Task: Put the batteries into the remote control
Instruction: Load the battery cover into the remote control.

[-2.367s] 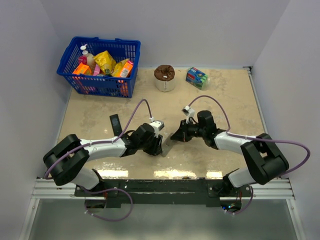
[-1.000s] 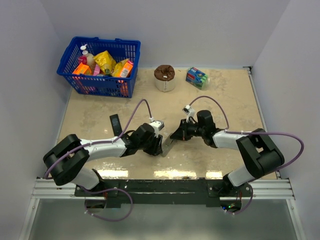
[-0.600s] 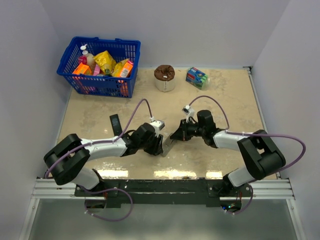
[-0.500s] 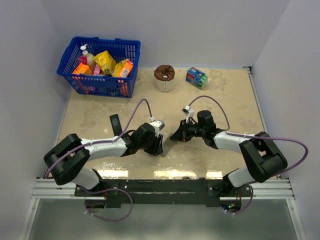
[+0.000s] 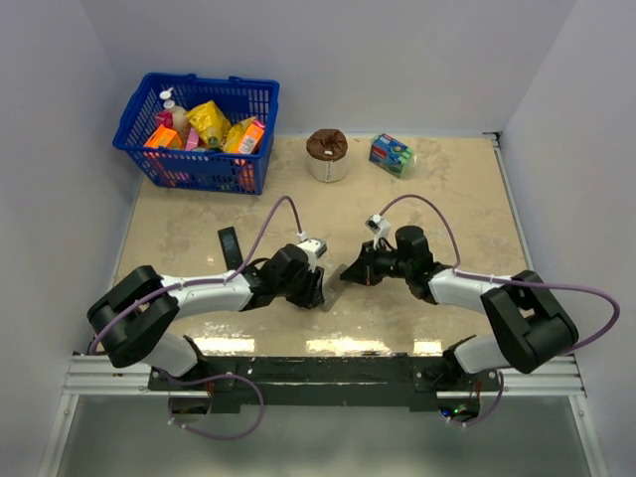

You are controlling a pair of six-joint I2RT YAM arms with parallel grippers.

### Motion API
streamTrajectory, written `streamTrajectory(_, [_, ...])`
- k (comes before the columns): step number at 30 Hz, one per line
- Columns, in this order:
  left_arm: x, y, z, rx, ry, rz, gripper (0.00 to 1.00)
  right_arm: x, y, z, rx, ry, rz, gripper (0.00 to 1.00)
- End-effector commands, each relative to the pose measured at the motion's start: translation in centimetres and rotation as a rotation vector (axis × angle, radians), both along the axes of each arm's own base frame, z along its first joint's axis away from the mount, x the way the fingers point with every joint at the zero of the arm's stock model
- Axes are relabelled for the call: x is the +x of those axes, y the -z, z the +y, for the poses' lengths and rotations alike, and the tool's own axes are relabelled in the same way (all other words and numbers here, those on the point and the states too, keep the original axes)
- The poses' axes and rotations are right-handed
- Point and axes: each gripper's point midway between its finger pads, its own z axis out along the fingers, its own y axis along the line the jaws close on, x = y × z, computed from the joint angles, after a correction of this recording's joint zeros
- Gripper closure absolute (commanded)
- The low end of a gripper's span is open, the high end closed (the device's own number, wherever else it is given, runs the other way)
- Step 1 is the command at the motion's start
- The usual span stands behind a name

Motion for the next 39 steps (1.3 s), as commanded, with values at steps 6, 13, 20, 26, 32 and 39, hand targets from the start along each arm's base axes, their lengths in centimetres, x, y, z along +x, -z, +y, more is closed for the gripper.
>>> streamTrajectory(6, [0.6,-0.3,-0.2,0.009,-0.011,-0.019,0.54,0.4,0.4,0.8,-0.012,-0.043,-0.012,1.00])
streamTrajectory(13, [0.6,-0.3,-0.2,0.010,-0.009,-0.021,0.54,0.1,1.1,1.1,-0.001,-0.061,0.002,1.00])
streamTrajectory(20, [0.6,-0.3,-0.1,0.013,-0.012,-0.022,0.54,-1.3,3.2,0.7,-0.062,-0.116,0.077,1.00])
streamTrajectory(26, [0.8,-0.3,-0.1,0.014,-0.018,-0.028,0.54,-1.8,4.5,-0.4,-0.137,-0.101,0.109,1.00])
streamTrajectory(32, [0.8,-0.4,-0.1,0.015,-0.021,-0.029,0.54,-1.8,4.8,-0.9,-0.172,-0.088,0.108,1.00])
streamTrajectory(39, [0.9,-0.5,0.0,0.014,-0.023,-0.033,0.54,-1.4,4.8,-1.2,-0.200,-0.082,0.093,0.85])
